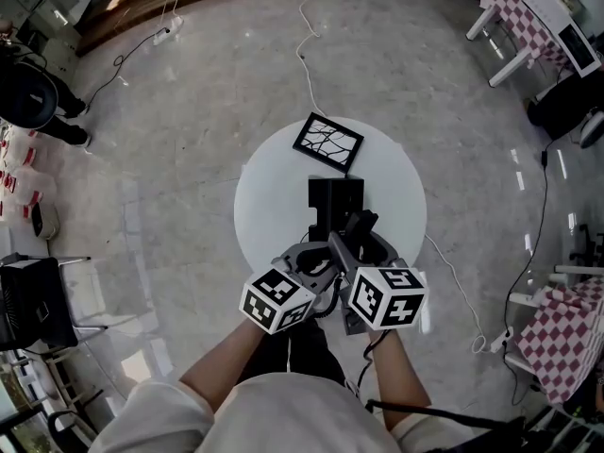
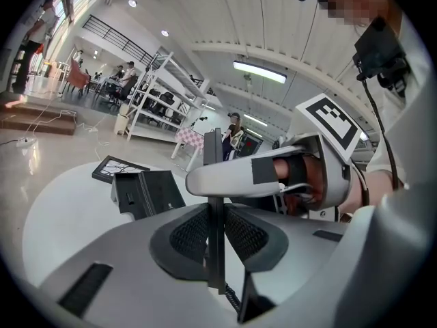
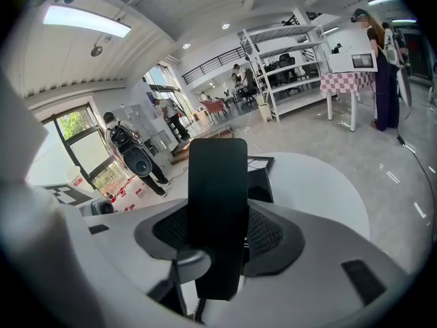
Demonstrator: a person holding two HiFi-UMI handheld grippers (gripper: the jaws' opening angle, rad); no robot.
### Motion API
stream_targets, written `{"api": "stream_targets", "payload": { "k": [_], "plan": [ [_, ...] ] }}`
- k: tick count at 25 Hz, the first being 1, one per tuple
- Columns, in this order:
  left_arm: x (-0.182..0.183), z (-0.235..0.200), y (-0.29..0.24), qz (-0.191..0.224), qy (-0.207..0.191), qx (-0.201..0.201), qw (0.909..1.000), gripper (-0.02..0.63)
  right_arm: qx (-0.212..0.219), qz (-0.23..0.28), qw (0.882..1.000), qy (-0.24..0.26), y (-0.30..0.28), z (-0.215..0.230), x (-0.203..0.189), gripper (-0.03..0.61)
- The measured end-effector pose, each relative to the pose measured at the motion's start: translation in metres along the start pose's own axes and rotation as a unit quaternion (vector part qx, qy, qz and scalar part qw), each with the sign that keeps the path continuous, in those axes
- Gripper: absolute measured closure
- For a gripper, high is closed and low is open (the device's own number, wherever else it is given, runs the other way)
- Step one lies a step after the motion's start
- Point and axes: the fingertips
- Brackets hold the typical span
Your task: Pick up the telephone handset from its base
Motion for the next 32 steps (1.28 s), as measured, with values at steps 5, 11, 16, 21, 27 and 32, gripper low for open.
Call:
{"api": "stream_targets", "payload": {
  "k": [5,11,16,21,27,32],
  "plan": [
    [0.001,0.001,0.0,-0.001,-0.001,0.002,1.0,0.534,0.0,-0.001,1.0,0.002,0.001,0.0,0.001,0.337],
    [0.002,0.002,-0.002,-0.003,0.0,-0.003,1.0,0.534,-0.003,0.007,1.0,0.004,0.003,0.0,0.003,0.341],
    [0.007,0.005,-0.001,-0.011,-0.012,-0.007,0.9998,0.532,-0.007,0.02,1.0,-0.011,0.007,0.0,0.009,0.342],
    [0.013,0.007,0.003,-0.017,-0.02,-0.01,0.9996,0.532,-0.006,0.031,0.999,-0.027,0.01,-0.003,0.014,0.342],
    [0.023,0.015,0.01,-0.016,-0.03,-0.014,0.9993,0.532,-0.007,0.046,0.997,-0.054,0.021,-0.001,0.023,0.342],
    [0.039,0.016,0.019,-0.006,-0.039,-0.024,0.9989,0.532,-0.013,0.066,0.996,-0.056,0.027,0.002,0.04,0.342]
  ]
}}
Point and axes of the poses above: the fingertips, and each gripper's own axes: y backward along the fingers, z to its right, x out of its top, and after that the axes turned 7 degrees about z, right-handed
